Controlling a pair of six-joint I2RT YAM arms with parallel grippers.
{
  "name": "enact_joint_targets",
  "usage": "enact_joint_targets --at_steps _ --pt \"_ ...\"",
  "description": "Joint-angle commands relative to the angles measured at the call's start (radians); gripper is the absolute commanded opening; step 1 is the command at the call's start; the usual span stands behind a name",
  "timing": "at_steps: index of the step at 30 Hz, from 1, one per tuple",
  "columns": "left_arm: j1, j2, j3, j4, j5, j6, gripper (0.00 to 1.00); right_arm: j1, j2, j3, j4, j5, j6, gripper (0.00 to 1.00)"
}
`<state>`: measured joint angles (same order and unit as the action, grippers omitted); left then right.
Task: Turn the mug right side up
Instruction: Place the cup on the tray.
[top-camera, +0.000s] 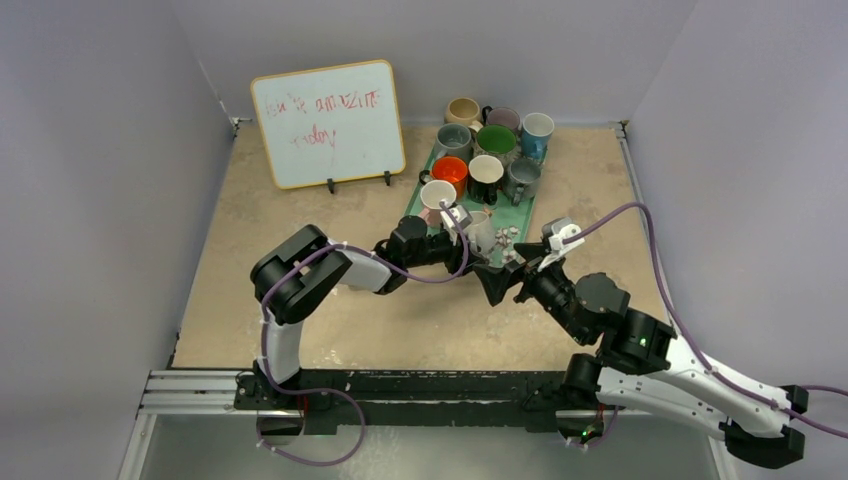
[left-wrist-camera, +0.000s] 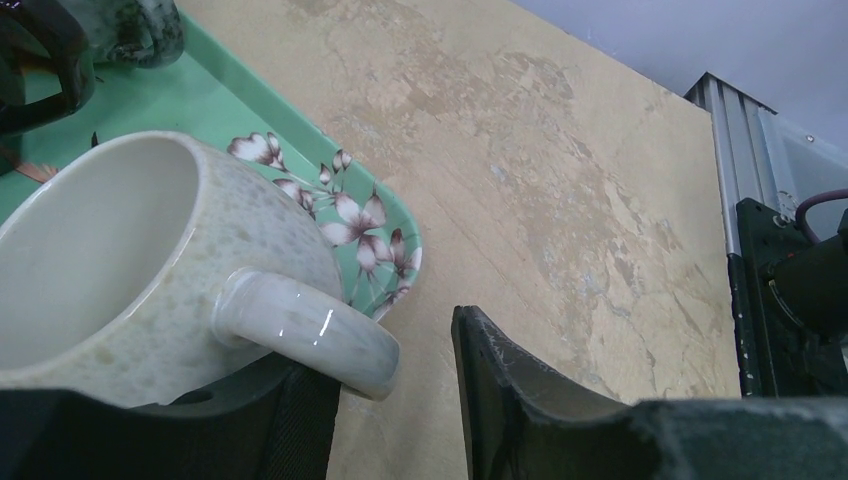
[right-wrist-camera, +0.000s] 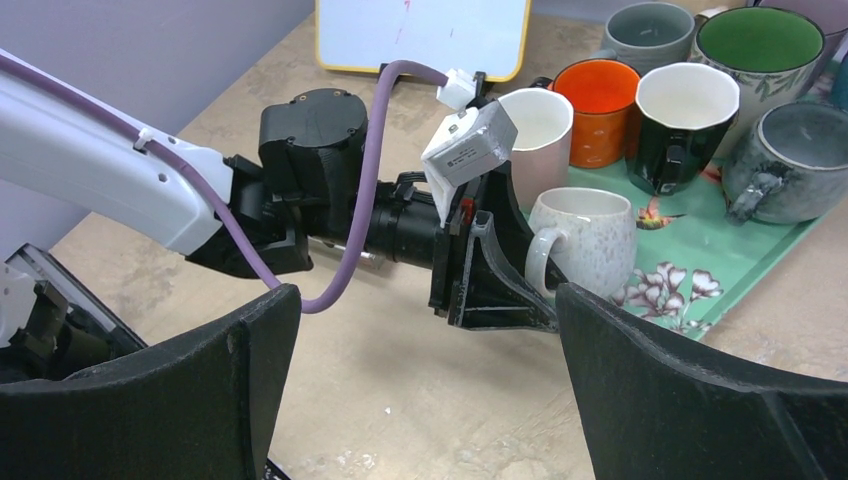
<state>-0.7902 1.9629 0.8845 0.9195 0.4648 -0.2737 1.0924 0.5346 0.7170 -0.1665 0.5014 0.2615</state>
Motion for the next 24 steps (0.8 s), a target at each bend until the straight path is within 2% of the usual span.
enact_joint_targets --at_steps 1,8,11,16,24 --pt "0.009 -0.037 -0.012 -0.028 -0.031 0.01 0.42 -0.002 0.005 -0.002 0.042 -0.011 0.004 0.99" --pt "0.008 -0.031 -0.014 -0.029 -0.032 0.028 0.35 -0.002 -0.002 -0.009 0.037 -0.016 0.022 0.99" --pt "0.008 -0.045 -0.02 -0.048 -0.031 0.037 0.42 -0.002 -0.007 -0.008 0.027 -0.03 0.042 0.99" --pt "0.004 -0.077 -0.03 -0.084 -0.033 0.04 0.49 -0.002 -0.01 -0.014 0.035 -0.034 0.051 0.99" --pt "-0.001 -0.083 -0.038 -0.116 -0.037 0.037 0.51 -0.002 -0.009 -0.016 0.031 -0.047 0.061 0.99"
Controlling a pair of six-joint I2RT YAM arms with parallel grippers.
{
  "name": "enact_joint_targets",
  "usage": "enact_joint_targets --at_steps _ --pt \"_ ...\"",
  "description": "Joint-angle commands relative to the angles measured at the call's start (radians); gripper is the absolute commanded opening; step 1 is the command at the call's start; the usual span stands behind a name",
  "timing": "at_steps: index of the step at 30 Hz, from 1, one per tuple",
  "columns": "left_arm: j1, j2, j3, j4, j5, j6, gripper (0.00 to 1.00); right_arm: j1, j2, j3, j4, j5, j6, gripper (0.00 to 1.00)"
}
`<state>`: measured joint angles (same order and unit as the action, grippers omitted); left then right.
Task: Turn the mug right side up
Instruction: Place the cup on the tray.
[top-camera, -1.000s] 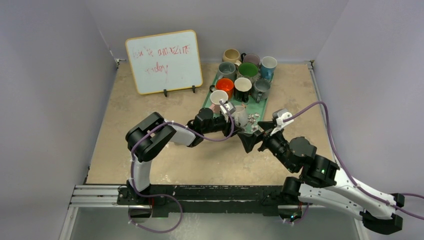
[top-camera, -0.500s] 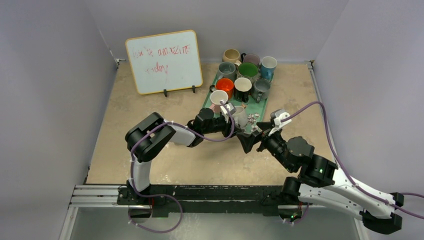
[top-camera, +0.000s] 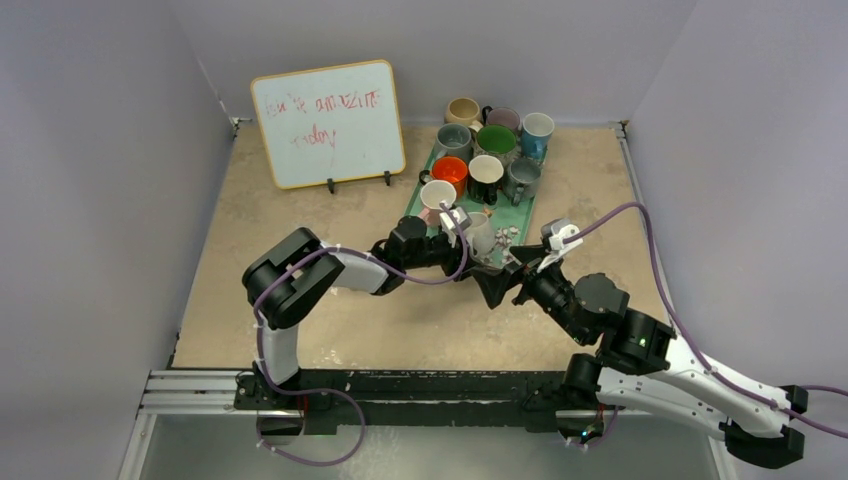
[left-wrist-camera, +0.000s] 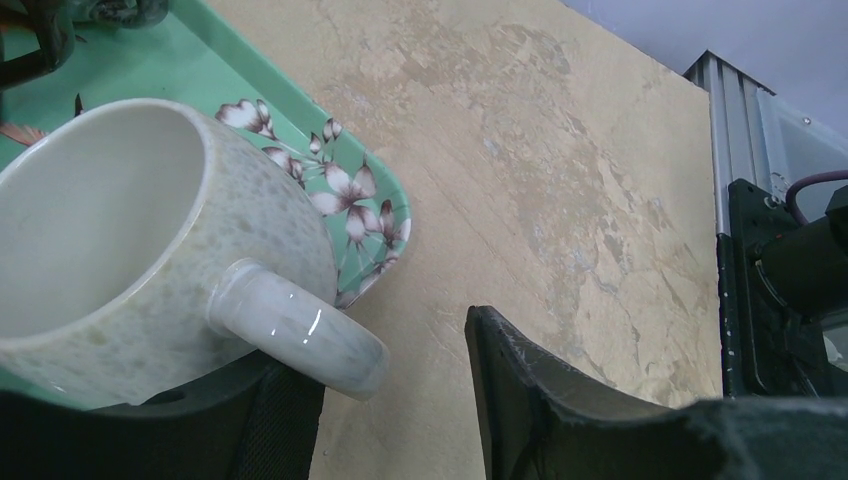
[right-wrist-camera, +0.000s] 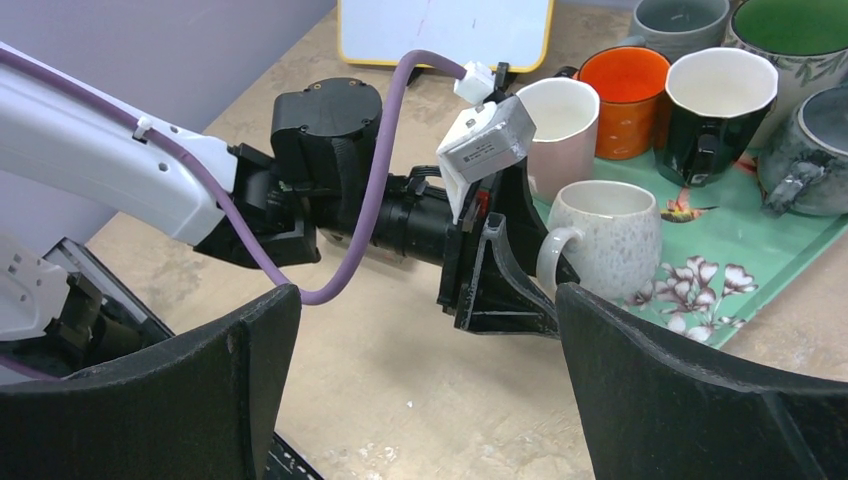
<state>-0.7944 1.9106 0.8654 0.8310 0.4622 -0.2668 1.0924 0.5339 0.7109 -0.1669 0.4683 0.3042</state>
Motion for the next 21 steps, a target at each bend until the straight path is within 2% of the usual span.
enact_joint_targets --at_steps 1,8,16,21 --pt "0.003 -0.031 -0.021 -0.027 -0.035 0.031 0.5 -0.002 -0.012 -0.01 0.031 -0.013 0.019 0.99" --pt "0.003 -0.035 -0.032 -0.047 -0.062 0.036 0.47 -0.002 -0.022 -0.015 0.028 -0.017 0.026 0.99" --pt "0.001 -0.05 -0.038 -0.05 -0.088 0.033 0.5 -0.002 -0.022 -0.021 0.028 -0.023 0.033 0.99" --pt "0.001 -0.028 -0.004 -0.059 -0.1 0.037 0.46 -0.002 -0.022 -0.022 0.029 -0.023 0.033 0.99"
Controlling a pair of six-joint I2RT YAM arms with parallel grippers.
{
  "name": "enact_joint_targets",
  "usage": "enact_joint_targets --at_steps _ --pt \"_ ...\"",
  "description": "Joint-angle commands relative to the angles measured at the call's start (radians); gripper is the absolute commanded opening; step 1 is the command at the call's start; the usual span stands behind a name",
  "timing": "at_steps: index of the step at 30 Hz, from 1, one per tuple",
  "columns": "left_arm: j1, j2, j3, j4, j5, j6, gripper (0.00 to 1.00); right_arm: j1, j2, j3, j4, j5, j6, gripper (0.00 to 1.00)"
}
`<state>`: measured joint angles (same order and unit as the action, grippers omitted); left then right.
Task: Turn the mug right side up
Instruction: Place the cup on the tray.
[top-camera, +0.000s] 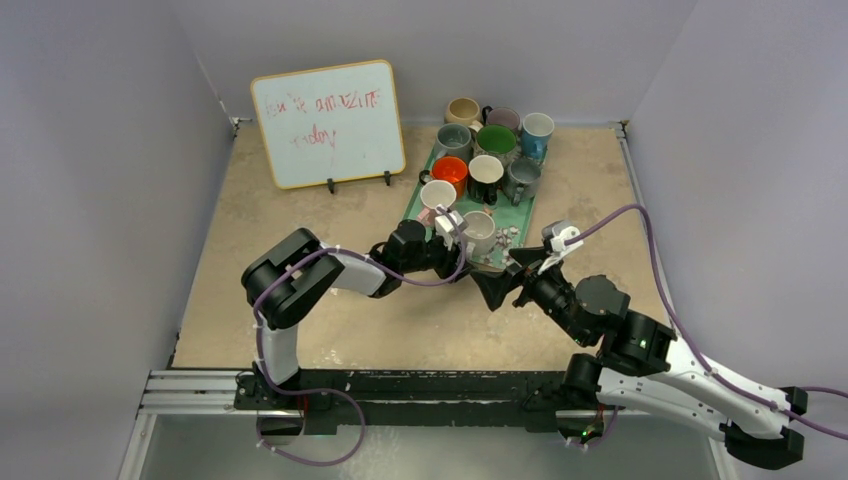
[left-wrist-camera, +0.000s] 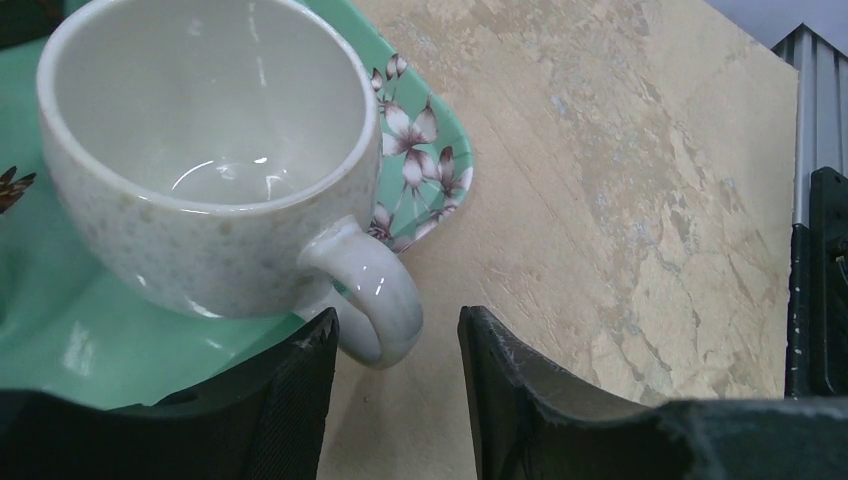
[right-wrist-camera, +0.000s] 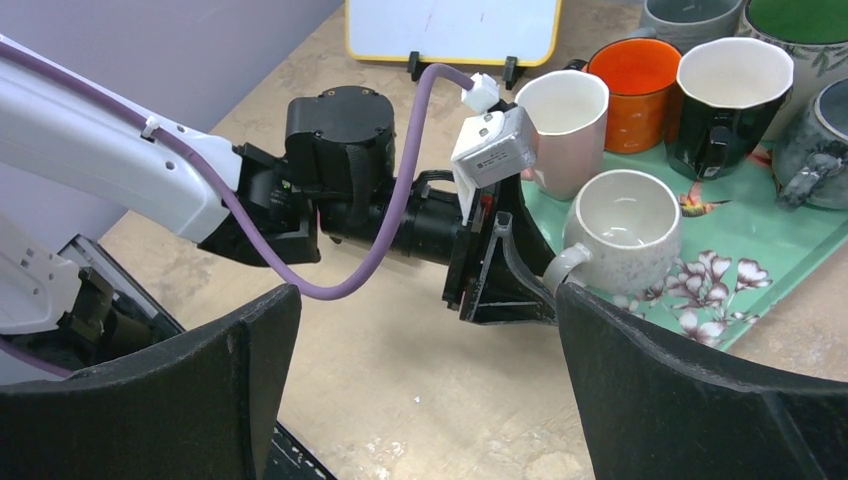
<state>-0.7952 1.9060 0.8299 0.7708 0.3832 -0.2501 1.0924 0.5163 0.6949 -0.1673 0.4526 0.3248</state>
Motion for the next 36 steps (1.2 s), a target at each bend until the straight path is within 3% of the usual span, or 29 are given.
enact_joint_targets --at_steps 1,11,17,27,36 --pt "0.002 -0.019 0.04 -0.001 -0.027 0.02 0.44 -0.002 -0.004 -0.007 0.029 -0.008 0.013 0.99" --pt "0.001 0.038 0.141 -0.008 -0.07 0.02 0.31 -0.002 -0.007 -0.011 0.029 0.002 0.007 0.99" --pt "0.001 0.083 0.184 -0.009 -0.077 0.014 0.3 -0.002 -0.01 -0.014 0.026 0.009 0.002 0.99" --pt "0.002 -0.109 0.147 -0.135 -0.079 -0.03 0.47 -0.002 0.0 -0.02 0.031 -0.002 0.004 0.99" --pt "0.002 -0.399 0.162 -0.537 -0.238 -0.032 0.64 -0.002 0.012 -0.028 0.039 -0.007 0.032 0.99"
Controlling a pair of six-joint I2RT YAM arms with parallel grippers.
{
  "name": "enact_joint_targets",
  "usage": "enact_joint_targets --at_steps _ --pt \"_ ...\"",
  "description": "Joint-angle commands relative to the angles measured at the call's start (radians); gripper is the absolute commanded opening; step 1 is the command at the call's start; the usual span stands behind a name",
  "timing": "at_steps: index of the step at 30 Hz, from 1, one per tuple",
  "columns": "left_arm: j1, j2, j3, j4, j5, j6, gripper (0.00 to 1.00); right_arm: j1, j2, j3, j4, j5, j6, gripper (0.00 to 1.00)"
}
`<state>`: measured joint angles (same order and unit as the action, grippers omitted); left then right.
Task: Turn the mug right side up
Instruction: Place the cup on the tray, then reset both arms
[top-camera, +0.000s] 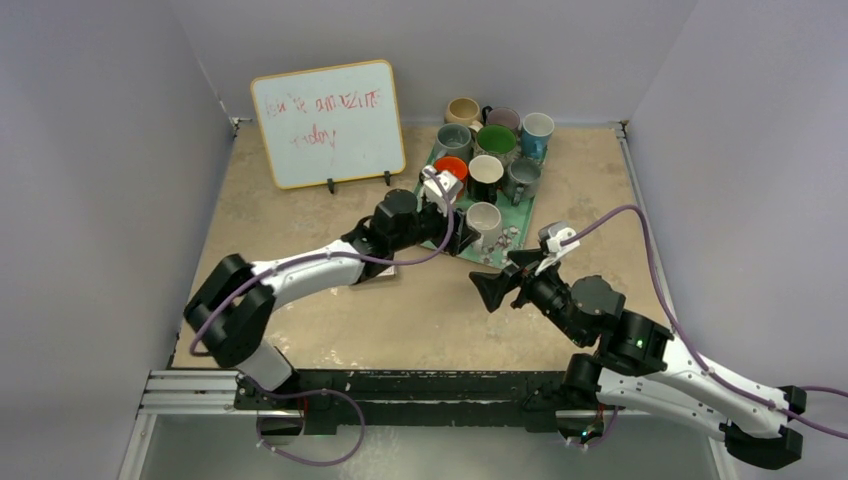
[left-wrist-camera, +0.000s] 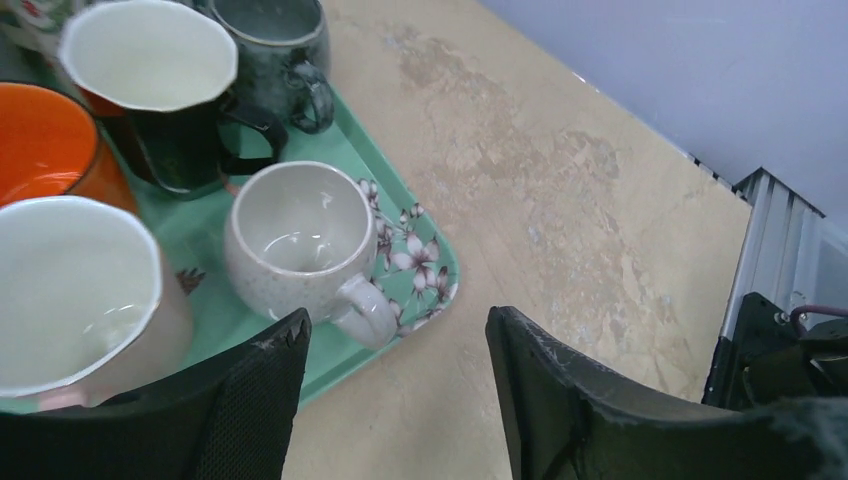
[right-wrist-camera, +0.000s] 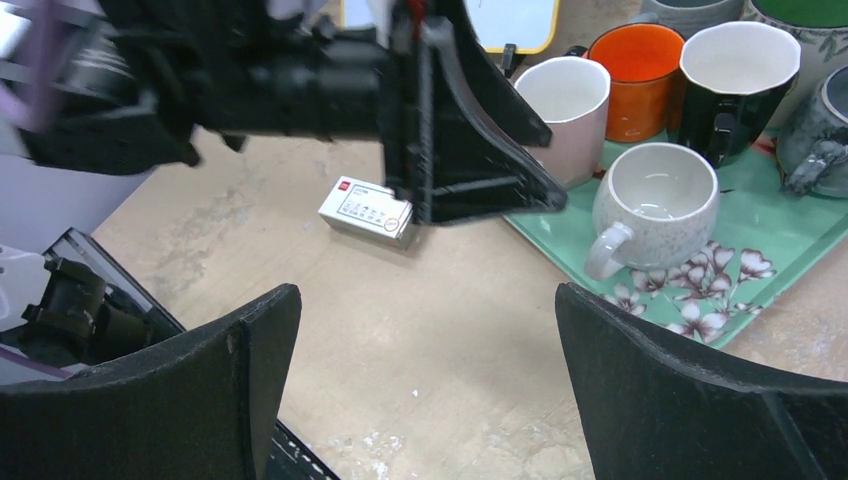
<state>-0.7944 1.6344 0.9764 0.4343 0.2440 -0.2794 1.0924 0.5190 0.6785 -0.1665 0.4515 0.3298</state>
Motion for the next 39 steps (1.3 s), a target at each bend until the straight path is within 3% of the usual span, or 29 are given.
enact_joint_targets --at_steps 1,3,5,6,15,20,26,39 --pt "0.003 -0.166 0.011 -0.23 -0.122 -0.001 0.66 -0.002 0.009 -0.014 0.036 -0.004 0.036 0.99" --pt "0.004 -0.248 0.005 -0.338 -0.186 -0.001 0.72 -0.002 0.009 -0.014 0.023 0.013 0.064 0.99" --pt "0.004 -0.336 -0.002 -0.446 -0.235 -0.01 0.9 -0.002 0.012 -0.014 0.005 0.044 0.114 0.99" --pt "0.003 -0.399 -0.006 -0.5 -0.24 -0.012 0.94 -0.002 0.014 -0.014 -0.005 0.063 0.141 0.99" --pt "0.002 -0.86 -0.188 -0.619 -0.194 -0.072 1.0 -0.002 0.123 -0.019 -0.01 0.118 0.264 0.99" --pt "0.003 -1.007 -0.246 -0.707 -0.151 -0.111 1.0 -0.002 0.158 -0.033 0.037 0.082 0.266 0.99" --pt "0.002 -1.08 -0.287 -0.759 -0.202 -0.133 1.0 -0.002 0.145 -0.097 0.1 0.069 0.266 0.99" --pt "0.002 -1.144 -0.31 -0.792 -0.222 -0.116 1.0 -0.002 0.123 -0.061 0.093 0.119 0.223 0.99"
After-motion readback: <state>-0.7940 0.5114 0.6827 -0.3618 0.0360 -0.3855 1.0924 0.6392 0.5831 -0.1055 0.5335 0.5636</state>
